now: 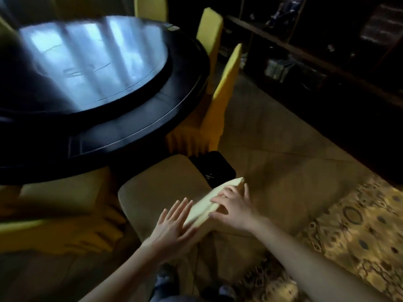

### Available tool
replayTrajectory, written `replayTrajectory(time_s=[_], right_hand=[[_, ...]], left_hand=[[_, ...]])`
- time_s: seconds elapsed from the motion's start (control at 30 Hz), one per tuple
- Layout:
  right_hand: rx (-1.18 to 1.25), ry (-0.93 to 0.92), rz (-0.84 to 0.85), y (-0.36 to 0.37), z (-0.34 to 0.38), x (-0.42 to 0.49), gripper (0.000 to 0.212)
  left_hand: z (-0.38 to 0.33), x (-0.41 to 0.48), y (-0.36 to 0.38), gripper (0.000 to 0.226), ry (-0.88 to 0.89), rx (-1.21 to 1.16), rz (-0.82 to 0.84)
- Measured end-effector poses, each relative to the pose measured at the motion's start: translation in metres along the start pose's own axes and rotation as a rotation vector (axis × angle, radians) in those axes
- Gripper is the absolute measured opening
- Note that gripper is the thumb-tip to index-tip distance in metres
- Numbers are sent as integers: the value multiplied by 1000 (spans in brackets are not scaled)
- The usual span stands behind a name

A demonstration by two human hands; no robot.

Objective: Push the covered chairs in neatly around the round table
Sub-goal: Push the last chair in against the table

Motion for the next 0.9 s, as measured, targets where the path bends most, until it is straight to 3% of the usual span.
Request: replayTrajectory(time_s=[0.17, 0.33, 0.5, 0.9], right_hand=[[-132, -126, 97, 1, 1, 10, 64], [-151, -174, 47, 0, 4, 12, 61], [-171, -199, 18, -1, 4, 15, 63], [-186, -185, 40, -22, 22, 85, 57]], left_hand=[[11, -42, 4, 69, -141, 2, -115], [9, -56, -6, 58, -238, 126, -285], [-1, -61, -23, 52, -191, 226, -492], [60, -16, -53, 40, -295, 255, -516]])
Point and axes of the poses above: each hand's wrist, its own x-axis towards the middle knuckle, its own y-axis out of the palm, z = x × y, the point moved 9 cm from there along x, towards the middle knuckle, and after that the axes turned 12 degrees about x, right-handed, at the moved point
